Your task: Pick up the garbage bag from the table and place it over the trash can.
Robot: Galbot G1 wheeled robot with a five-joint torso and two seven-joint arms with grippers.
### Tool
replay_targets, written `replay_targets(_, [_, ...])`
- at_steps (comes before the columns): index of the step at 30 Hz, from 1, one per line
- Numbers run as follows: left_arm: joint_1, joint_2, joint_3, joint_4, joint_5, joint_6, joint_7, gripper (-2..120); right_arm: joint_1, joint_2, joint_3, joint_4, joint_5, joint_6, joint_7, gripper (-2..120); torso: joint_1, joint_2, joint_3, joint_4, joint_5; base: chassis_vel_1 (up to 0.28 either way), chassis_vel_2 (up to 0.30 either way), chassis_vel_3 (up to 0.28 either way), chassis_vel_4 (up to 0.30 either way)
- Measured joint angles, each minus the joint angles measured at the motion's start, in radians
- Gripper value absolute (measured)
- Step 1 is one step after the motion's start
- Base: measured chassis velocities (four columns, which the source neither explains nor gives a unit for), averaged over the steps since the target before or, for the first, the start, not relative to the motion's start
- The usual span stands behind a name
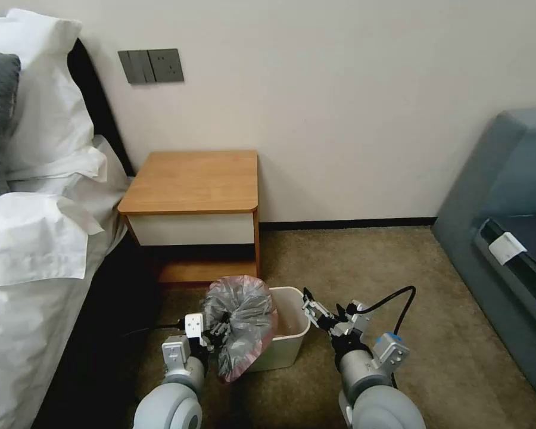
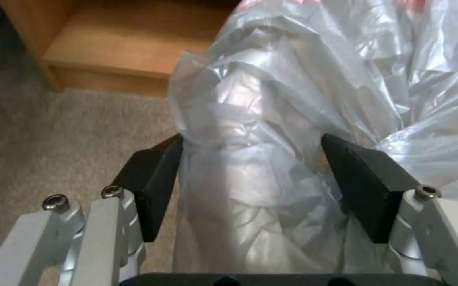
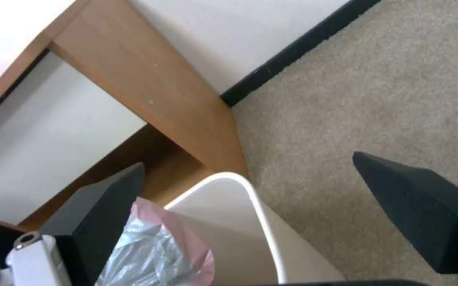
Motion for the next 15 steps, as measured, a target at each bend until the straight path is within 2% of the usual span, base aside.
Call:
replay_targets(5, [-0.005, -0.002, -0.003, 0.011, -0.015, 0.005, 0.000, 61, -0.002, 0.000, 0.004, -0.001, 0.000, 0.000, 0.002, 100, 0.000, 0.000, 0.000, 0.0000, 0.0000, 0.000, 0.000, 0.000, 0.000])
replay_targets(7, [-0.006, -0.003, -0.005, 0.013, -0.022, 0.016, 0.000, 48, -0.007, 0.002, 0.004, -0.001, -0.001, 0.001, 0.003, 100, 0.000, 0.000, 0.000, 0.0001, 0.0002, 0.000, 0.000, 0.000, 0.000])
replay_targets(8, [-0.006, -0.003, -0.005, 0.013, -0.022, 0.016, 0.000, 48, -0.007, 0.002, 0.004, -0.001, -0.001, 0.001, 0.003, 100, 0.000, 0.000, 0.000, 0.0001, 0.0002, 0.000, 0.000, 0.000, 0.000])
replay_targets(11, [-0.007, -0.005, -0.005, 0.014, -0.036, 0.024, -0.003, 32, -0.011, 0.004, 0.004, -0.001, -0.006, 0.002, 0.004, 100, 0.000, 0.000, 0.000, 0.0001, 0.0003, 0.000, 0.000, 0.000, 0.000])
replay_targets(12, [-0.007, -0.005, -0.005, 0.014, -0.036, 0.024, -0.003, 32, -0.011, 0.004, 0.004, -0.001, -0.006, 0.002, 0.004, 100, 0.000, 0.000, 0.000, 0.0001, 0.0003, 0.000, 0.000, 0.000, 0.000])
replay_targets(15, [-0.007, -0.006, -0.006, 0.014, -0.045, 0.026, -0.006, 21, -0.012, 0.005, 0.004, 0.001, -0.011, 0.004, 0.005, 100, 0.000, 0.000, 0.000, 0.0001, 0.0001, 0.000, 0.000, 0.000, 0.000])
